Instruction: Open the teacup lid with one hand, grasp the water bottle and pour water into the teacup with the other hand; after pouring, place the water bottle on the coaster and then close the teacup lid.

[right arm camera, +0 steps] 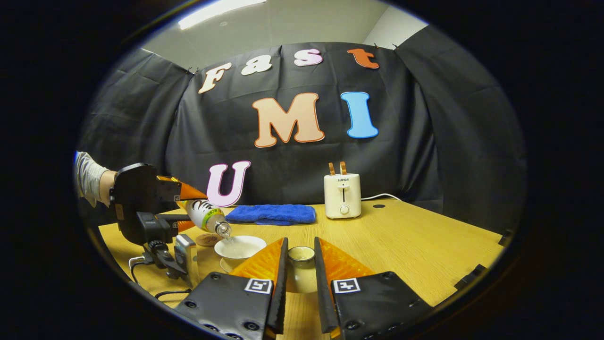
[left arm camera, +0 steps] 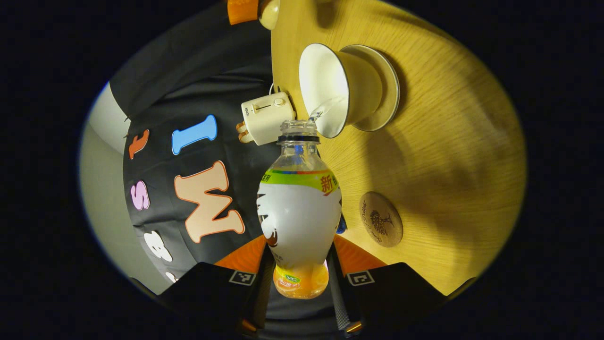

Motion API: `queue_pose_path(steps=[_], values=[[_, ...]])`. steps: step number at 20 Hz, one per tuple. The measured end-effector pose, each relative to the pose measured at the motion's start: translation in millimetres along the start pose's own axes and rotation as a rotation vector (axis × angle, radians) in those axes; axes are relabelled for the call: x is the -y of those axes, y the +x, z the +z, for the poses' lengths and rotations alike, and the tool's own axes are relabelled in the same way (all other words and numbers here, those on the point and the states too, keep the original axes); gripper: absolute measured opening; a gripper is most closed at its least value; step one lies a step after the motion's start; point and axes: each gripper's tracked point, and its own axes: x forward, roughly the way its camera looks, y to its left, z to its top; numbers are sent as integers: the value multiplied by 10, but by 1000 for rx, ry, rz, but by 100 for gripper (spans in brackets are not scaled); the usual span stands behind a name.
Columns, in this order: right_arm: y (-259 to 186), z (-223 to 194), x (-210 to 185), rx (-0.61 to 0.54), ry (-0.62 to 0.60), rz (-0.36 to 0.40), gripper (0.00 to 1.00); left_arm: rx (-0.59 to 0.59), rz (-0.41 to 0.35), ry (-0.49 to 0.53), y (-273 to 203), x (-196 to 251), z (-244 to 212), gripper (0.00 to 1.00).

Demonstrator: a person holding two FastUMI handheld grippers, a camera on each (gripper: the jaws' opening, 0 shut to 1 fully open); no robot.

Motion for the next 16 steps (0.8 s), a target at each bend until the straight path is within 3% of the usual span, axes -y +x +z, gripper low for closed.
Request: queue_pose_path(steps=[16], values=[[-6, 18, -87, 17, -43, 17, 31, 12, 57, 184, -73, -142, 48, 55]])
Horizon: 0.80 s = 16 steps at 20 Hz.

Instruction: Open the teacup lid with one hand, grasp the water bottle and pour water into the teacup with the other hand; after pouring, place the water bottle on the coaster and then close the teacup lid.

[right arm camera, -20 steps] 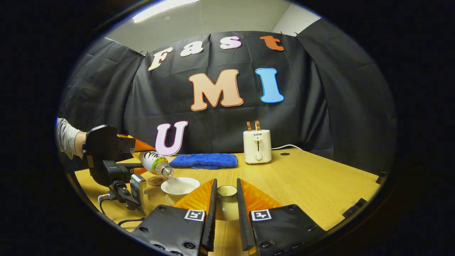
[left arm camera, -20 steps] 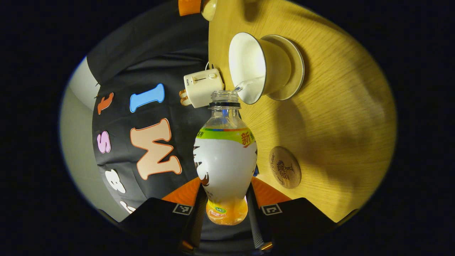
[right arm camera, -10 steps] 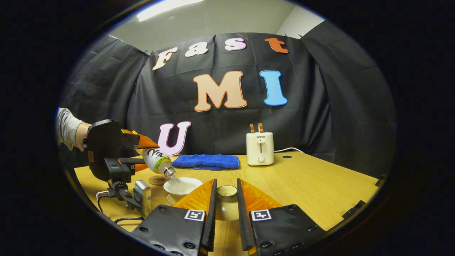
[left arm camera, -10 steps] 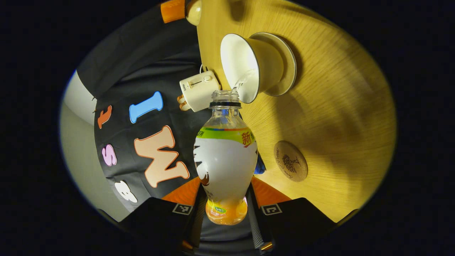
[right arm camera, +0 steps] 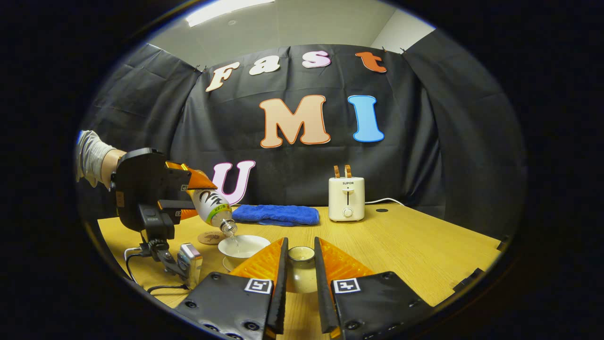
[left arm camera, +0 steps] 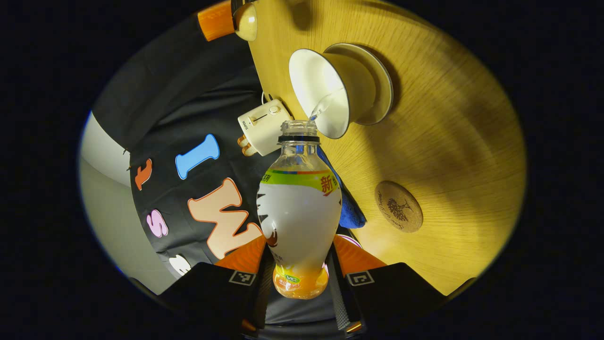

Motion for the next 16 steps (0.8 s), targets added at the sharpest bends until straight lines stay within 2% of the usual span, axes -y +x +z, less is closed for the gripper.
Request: queue_pose_path(steps=[10, 16], values=[[-4, 3, 5, 6, 4, 1, 33, -16, 37, 104, -5, -115, -40, 56], [-1, 9, -15, 7, 3, 11, 33, -6, 45, 130, -47, -124, -14, 55]])
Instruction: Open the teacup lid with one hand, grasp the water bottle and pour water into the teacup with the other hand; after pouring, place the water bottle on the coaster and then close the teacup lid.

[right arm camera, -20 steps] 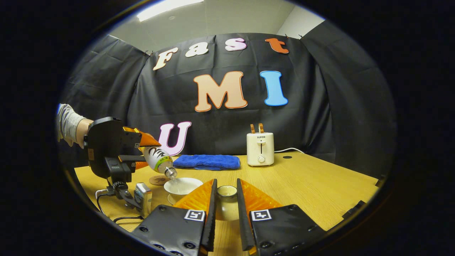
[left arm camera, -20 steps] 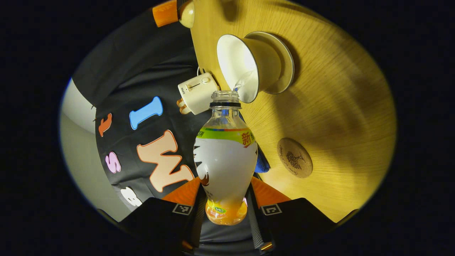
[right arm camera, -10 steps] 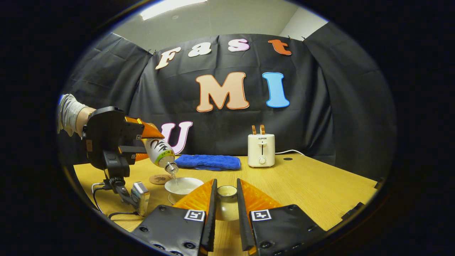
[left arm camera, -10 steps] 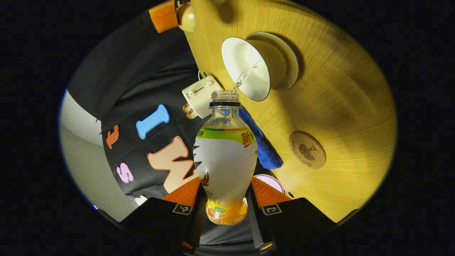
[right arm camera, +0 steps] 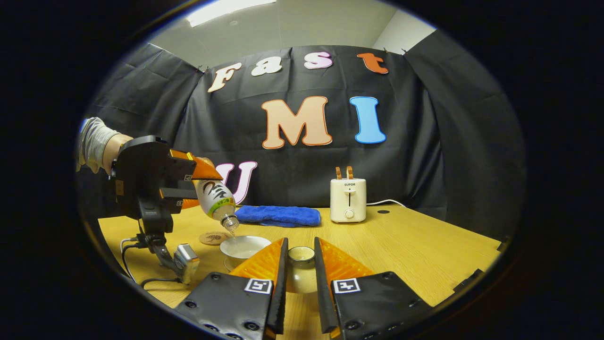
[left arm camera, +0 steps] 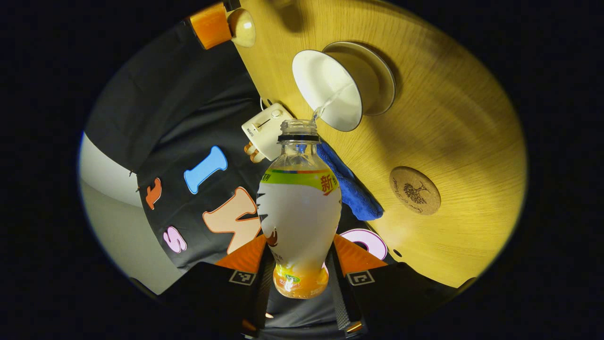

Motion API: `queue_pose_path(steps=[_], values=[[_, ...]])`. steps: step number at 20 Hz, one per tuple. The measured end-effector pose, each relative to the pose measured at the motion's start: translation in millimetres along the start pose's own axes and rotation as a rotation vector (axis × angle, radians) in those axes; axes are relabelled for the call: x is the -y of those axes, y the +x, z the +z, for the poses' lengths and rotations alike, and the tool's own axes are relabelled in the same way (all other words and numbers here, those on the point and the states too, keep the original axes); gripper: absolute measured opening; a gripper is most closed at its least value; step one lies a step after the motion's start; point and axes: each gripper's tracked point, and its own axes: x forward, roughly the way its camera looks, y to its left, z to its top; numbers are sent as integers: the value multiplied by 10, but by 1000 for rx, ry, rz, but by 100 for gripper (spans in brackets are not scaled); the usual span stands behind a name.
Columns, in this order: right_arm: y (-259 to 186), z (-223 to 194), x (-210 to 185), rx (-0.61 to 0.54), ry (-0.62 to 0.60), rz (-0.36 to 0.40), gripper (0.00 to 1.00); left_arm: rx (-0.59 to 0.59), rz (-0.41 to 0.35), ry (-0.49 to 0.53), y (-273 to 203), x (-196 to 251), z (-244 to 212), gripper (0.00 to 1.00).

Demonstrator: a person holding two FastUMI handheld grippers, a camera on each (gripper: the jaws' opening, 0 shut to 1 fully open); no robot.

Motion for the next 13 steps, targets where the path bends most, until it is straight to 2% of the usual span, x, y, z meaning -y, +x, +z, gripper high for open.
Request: queue_pose_path(steps=[13], values=[[9, -14, -8, -7, -2, 4, 34, 21, -11, -32, 135, 32, 47, 54]])
